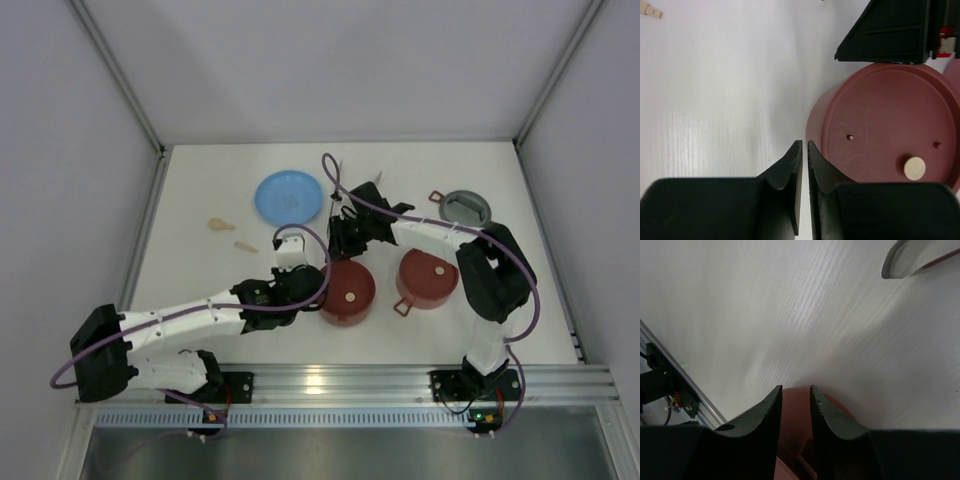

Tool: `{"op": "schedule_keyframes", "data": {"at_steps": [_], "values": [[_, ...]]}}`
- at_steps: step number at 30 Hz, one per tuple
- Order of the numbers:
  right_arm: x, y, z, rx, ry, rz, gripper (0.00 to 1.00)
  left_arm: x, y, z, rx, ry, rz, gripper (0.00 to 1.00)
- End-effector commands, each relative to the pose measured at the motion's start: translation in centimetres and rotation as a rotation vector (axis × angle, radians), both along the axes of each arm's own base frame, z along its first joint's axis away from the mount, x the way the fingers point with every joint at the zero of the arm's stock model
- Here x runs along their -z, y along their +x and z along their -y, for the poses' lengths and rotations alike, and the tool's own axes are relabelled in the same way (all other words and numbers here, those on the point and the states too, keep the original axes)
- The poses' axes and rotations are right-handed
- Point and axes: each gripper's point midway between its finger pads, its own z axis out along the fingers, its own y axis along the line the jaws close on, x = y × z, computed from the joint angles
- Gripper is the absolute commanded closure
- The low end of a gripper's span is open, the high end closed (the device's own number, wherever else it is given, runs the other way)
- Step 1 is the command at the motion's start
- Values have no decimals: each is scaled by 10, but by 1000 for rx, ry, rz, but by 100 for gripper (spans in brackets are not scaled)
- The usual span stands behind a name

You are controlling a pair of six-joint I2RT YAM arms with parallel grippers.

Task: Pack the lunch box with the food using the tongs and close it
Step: Adjust the packing box at the center of the board.

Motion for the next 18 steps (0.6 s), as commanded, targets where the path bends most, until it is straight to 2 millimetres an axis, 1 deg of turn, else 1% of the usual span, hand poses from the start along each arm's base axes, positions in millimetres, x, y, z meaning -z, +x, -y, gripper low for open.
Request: {"op": "schedule_keyframes", "data": {"at_steps": [1,2,3,4,5,6,8,9,10,11,12,13,14,15,16,17,18], "values": [[-27,11,4,29,-30,85,72,-34,0,14,54,-58,49,87],[-33,17,4,46,-35,107,71,-39,-3,16,64,-67,62,87],[-38,21,7,67,-46,127,71,-47,-11,22,103,-80,84,86],[-41,31,15,118,-85,161,71,-53,-13,25,112,-91,108,85],[-50,41,20,160,-92,188,71,-58,-19,30,139,-102,120,85],[-61,53,30,224,-121,240,71,-64,-21,32,154,-110,133,84],[-78,65,46,307,-144,278,69,-71,-24,39,186,-125,143,83],[-92,67,55,345,-145,306,69,-69,-25,40,196,-116,136,83],[-100,74,69,408,-183,343,69,-72,-26,44,206,-119,132,83],[-103,74,80,438,-208,347,68,-70,-29,48,227,-117,120,83],[-116,72,89,464,-213,373,68,-68,-29,51,240,-105,115,83],[-118,71,100,497,-248,390,68,-67,-30,53,247,-106,112,83],[-115,66,108,512,-274,385,67,-66,-33,56,258,-106,105,83],[-120,57,118,525,-293,385,67,-64,-34,60,269,-113,102,83],[-118,52,126,537,-314,384,67,-65,-35,62,279,-122,98,83],[-101,40,134,532,-346,350,67,-62,-39,68,305,-134,79,82],[-105,31,139,536,-328,356,67,-64,-42,74,327,-155,73,82]]}}
